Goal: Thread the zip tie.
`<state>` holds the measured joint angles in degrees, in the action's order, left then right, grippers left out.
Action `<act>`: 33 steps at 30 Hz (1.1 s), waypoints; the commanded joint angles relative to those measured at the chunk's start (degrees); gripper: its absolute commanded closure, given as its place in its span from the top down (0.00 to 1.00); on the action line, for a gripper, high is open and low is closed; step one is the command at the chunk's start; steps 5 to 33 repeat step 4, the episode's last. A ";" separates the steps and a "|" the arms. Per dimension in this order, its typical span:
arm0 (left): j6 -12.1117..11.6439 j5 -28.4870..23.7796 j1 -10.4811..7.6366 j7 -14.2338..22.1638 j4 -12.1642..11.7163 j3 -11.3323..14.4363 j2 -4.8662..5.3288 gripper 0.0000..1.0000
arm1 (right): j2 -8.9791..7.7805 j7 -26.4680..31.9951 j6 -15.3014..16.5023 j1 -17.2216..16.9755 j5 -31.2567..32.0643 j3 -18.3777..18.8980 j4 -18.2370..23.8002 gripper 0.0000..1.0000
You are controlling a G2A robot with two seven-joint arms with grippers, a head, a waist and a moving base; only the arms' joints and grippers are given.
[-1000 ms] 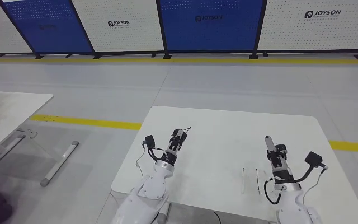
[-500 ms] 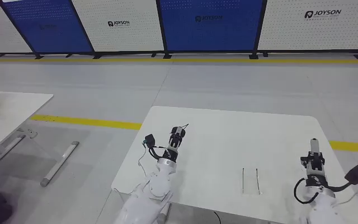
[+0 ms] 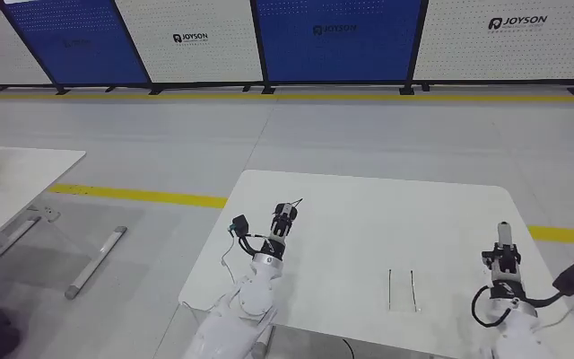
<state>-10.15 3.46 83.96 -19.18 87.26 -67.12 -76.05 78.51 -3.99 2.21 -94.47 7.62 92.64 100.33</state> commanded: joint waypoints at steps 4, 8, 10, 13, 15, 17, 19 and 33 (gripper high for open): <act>0.00 0.00 0.00 0.00 0.00 0.00 0.00 0.00 | 0.00 0.00 0.00 0.00 0.00 0.00 0.00 1.00; 0.00 0.00 0.00 0.00 0.00 0.00 0.00 0.00 | 0.00 0.00 0.00 0.00 0.00 0.00 0.00 1.00; 0.00 0.00 0.00 0.00 0.00 0.00 0.00 0.00 | 0.00 0.00 0.00 0.00 0.00 0.00 0.00 1.00; 0.00 0.00 0.00 0.00 0.00 0.00 0.00 0.00 | 0.00 0.00 0.00 0.00 0.00 0.00 0.00 1.00; 0.00 0.00 0.00 0.00 0.00 0.00 0.00 0.00 | 0.00 0.00 0.00 0.00 0.00 0.00 0.00 1.00; 0.00 0.00 0.00 0.00 0.00 0.00 0.00 0.00 | 0.00 0.00 0.00 0.00 0.00 0.00 0.00 1.00; 0.00 0.00 0.00 0.00 0.00 0.00 0.00 0.00 | 0.00 0.00 0.00 0.00 0.00 0.00 0.00 1.00; 0.00 0.00 0.00 0.00 0.00 0.00 0.00 0.00 | 0.00 0.00 0.00 0.00 0.00 0.00 0.00 1.00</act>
